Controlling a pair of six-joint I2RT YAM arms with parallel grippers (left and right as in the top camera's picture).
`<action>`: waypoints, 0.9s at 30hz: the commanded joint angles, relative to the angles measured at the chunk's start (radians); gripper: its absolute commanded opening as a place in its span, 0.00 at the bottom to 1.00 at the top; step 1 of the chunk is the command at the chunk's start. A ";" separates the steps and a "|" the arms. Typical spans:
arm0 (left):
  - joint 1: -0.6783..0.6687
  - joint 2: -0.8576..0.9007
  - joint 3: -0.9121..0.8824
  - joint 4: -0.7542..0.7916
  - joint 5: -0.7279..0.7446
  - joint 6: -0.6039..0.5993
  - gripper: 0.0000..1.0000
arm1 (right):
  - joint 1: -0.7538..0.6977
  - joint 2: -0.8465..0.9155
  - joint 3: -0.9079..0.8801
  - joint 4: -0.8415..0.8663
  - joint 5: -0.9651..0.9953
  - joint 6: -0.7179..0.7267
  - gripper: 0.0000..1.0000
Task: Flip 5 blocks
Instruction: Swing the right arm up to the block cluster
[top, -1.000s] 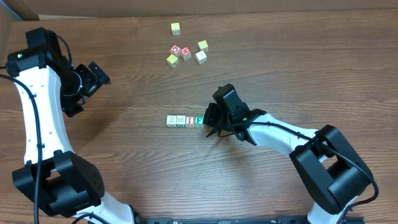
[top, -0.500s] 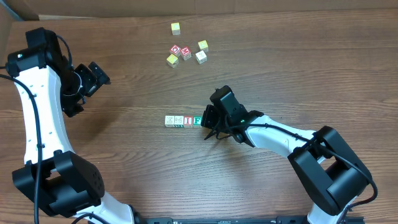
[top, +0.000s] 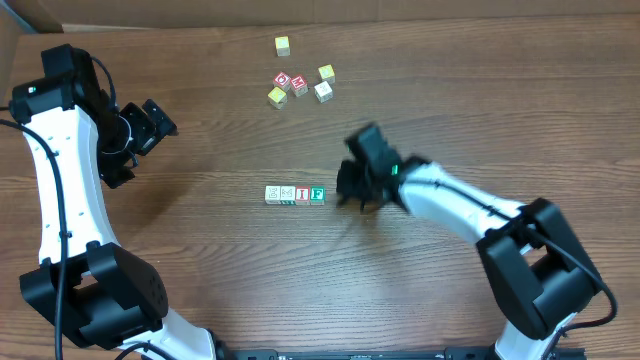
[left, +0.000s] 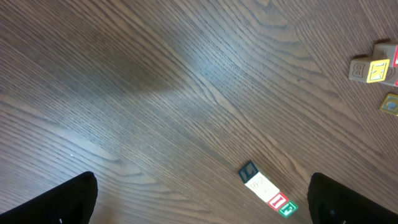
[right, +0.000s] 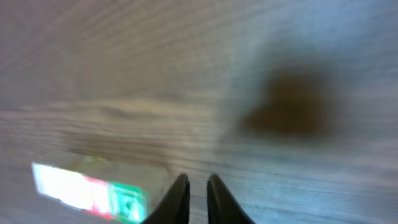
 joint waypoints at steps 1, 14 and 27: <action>-0.001 -0.013 0.018 0.003 -0.004 0.000 1.00 | -0.048 -0.014 0.253 -0.134 0.062 -0.193 0.21; -0.001 -0.013 0.018 0.003 -0.003 0.000 1.00 | -0.076 0.056 0.451 -0.030 0.187 -0.518 0.77; -0.001 -0.013 0.018 0.003 -0.004 0.000 1.00 | -0.067 0.290 0.450 0.201 0.187 -0.567 0.84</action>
